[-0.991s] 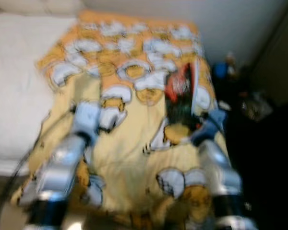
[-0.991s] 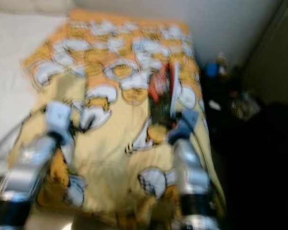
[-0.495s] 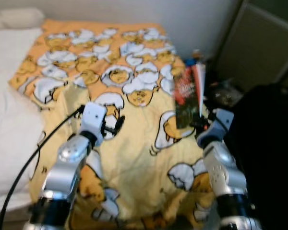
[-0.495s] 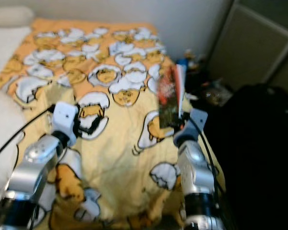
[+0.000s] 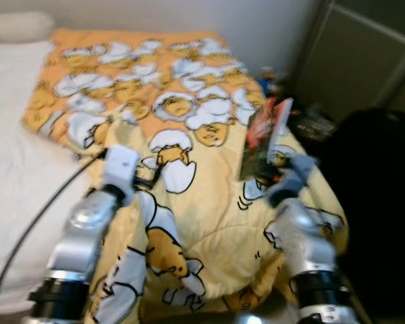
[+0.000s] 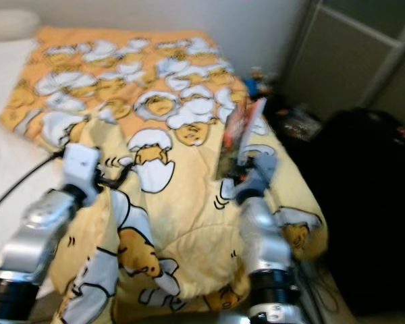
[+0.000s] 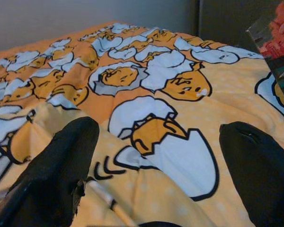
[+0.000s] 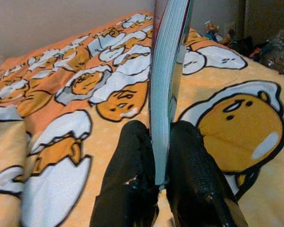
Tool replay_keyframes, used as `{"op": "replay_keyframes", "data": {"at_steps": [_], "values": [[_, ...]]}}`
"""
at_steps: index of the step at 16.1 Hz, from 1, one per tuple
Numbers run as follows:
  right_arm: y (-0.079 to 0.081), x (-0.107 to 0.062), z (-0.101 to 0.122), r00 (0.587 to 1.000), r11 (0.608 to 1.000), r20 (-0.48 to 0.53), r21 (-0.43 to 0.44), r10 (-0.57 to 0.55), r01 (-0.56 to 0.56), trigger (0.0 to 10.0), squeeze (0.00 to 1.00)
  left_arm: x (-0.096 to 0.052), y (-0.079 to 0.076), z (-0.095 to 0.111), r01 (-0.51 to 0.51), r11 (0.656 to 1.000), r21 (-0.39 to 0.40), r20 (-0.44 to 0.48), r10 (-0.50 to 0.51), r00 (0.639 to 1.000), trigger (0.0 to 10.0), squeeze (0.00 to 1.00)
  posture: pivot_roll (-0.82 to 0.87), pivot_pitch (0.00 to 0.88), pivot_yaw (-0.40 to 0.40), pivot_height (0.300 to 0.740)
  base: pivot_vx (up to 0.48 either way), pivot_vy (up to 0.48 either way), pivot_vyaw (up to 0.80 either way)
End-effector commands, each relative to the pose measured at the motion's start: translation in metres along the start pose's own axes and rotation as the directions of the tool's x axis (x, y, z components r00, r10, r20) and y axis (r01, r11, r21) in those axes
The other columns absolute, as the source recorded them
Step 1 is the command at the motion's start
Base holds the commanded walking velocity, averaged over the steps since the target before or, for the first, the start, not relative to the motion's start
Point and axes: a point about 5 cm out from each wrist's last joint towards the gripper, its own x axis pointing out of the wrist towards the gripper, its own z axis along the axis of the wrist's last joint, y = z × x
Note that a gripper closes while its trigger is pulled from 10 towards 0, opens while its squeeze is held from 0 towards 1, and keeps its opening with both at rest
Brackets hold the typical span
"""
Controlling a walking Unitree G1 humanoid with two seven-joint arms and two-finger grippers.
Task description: Clean up the room
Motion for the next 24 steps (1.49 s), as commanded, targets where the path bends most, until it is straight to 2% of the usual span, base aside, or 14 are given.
{"op": "replay_keyframes", "data": {"at_steps": [1,8,13,15,19,24], "values": [[-0.006,0.001,0.019,0.997,1.000,0.077,-0.020,-0.010,0.011,10.0,0.00,0.003,-0.005,0.003,0.020,1.000,-0.005,0.014,-0.020,1.000,10.0,0.15,0.11,0.000,-0.031,0.740,0.000,0.375,0.00],[-0.003,0.002,0.025,0.995,0.999,0.103,-0.038,0.006,-0.002,10.0,0.00,0.003,-0.005,0.003,0.017,1.000,-0.003,0.015,-0.017,1.000,10.0,0.15,0.11,0.000,-0.029,0.740,0.000,0.384,0.00],[0.005,0.001,0.030,0.987,0.997,0.148,-0.035,0.068,-0.063,10.0,0.00,0.004,-0.006,0.002,0.023,1.000,-0.002,0.016,-0.023,1.000,10.0,0.15,0.11,0.000,-0.031,0.740,0.000,0.391,0.00],[0.008,0.001,0.031,0.985,0.994,0.142,-0.059,0.095,-0.088,10.0,0.00,0.004,-0.007,0.002,0.026,1.000,-0.001,0.018,-0.026,1.000,10.0,0.15,0.11,0.000,-0.031,0.740,0.000,0.390,0.00],[0.009,0.002,0.038,0.980,0.996,0.184,-0.061,0.081,-0.071,10.0,0.00,0.005,-0.008,0.002,0.028,1.000,0.003,0.020,-0.028,0.999,10.0,0.15,0.12,0.000,-0.030,0.740,0.000,0.398,0.25],[0.013,0.003,0.036,0.979,0.991,0.172,-0.098,0.105,-0.089,10.0,0.00,0.006,-0.008,0.002,0.024,1.000,-0.004,0.020,-0.024,1.000,10.0,0.15,0.11,0.000,-0.029,0.740,0.000,0.402,0.00]]}}
